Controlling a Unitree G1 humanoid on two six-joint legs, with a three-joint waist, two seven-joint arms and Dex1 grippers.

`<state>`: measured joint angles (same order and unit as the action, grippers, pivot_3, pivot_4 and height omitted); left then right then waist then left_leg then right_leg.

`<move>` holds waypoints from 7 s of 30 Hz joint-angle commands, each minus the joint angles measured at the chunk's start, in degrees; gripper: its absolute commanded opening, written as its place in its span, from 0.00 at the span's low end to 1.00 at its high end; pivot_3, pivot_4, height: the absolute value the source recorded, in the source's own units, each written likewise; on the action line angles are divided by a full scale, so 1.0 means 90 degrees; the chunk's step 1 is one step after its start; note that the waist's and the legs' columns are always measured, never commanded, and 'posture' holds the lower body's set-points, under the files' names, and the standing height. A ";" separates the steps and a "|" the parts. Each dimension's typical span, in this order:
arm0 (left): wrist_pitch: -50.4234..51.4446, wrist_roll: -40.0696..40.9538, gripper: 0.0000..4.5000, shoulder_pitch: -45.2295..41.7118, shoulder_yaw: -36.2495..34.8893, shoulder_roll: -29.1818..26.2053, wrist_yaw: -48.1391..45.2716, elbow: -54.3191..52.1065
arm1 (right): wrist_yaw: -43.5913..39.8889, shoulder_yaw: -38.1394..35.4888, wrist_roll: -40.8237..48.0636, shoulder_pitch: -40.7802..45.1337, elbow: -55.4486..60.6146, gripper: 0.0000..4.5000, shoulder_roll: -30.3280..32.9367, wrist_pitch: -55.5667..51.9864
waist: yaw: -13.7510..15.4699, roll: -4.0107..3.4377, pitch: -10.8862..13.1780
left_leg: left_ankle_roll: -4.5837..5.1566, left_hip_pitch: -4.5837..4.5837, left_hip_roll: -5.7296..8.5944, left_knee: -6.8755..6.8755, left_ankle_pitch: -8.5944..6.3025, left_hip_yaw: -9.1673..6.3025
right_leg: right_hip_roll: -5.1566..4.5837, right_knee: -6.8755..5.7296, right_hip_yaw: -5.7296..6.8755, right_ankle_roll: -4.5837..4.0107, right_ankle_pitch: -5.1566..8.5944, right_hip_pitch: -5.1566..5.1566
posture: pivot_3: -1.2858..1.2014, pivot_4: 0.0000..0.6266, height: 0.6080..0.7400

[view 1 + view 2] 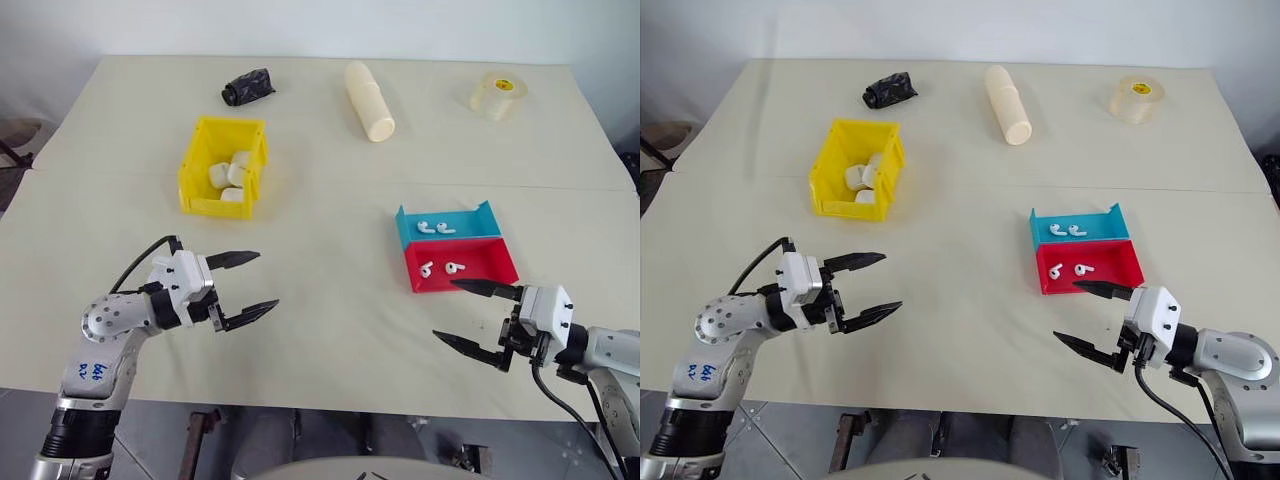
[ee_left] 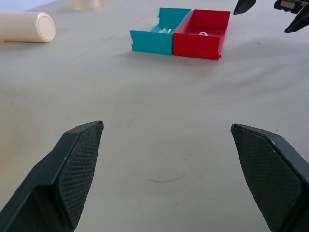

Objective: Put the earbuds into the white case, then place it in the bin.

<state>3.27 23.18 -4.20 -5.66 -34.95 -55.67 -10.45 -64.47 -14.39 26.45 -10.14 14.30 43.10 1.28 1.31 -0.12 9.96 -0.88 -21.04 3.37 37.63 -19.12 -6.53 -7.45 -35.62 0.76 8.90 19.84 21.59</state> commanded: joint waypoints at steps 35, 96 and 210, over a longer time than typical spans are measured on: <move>0.5500 0.1553 1.00 0.3063 -0.3508 -0.0178 0.4597 -0.3331 | -0.0715 0.1496 0.0296 0.1772 -0.0365 0.99 -0.1023 0.0887 | -0.0013 0.0012 -0.0003 | 0.0002 -0.0003 -0.0001 0.0024 -0.0017 -0.0004 | 0.0000 0.0014 -0.0011 -0.0001 0.0000 -0.0001 | 0.52 0.24 1.00; 0.1878 0.0734 0.62 0.0431 -0.1288 -0.0778 -0.0102 -0.1593 | -0.0089 0.0591 0.0085 0.0919 -0.0163 1.00 -0.0445 0.0686 | -0.0022 -0.0003 -0.0003 | -0.0002 -0.0016 0.0000 0.0035 -0.0020 0.0017 | -0.0007 0.0008 -0.0020 -0.0005 0.0002 0.0019 | 0.52 0.24 1.00; -0.1446 0.0362 0.62 -0.1013 0.2125 0.2671 -0.1113 0.0847 | -0.0903 0.3920 -0.3428 0.6150 -0.2116 0.51 0.0944 -0.5016 | -0.0004 -0.0009 -0.0006 | 0.0020 -0.0052 0.0008 0.0066 -0.0025 0.0080 | -0.0016 -0.0026 -0.0035 0.0029 -0.0015 0.0088 | 0.52 0.24 1.00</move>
<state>-9.26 26.08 -13.19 13.46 -11.17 -66.02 -0.46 -72.98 20.41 -3.53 44.37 -4.80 51.40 -44.76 1.27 -0.20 9.90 -0.70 -21.51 3.44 38.21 -19.35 -5.79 -7.59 -35.86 0.44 9.16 19.70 22.39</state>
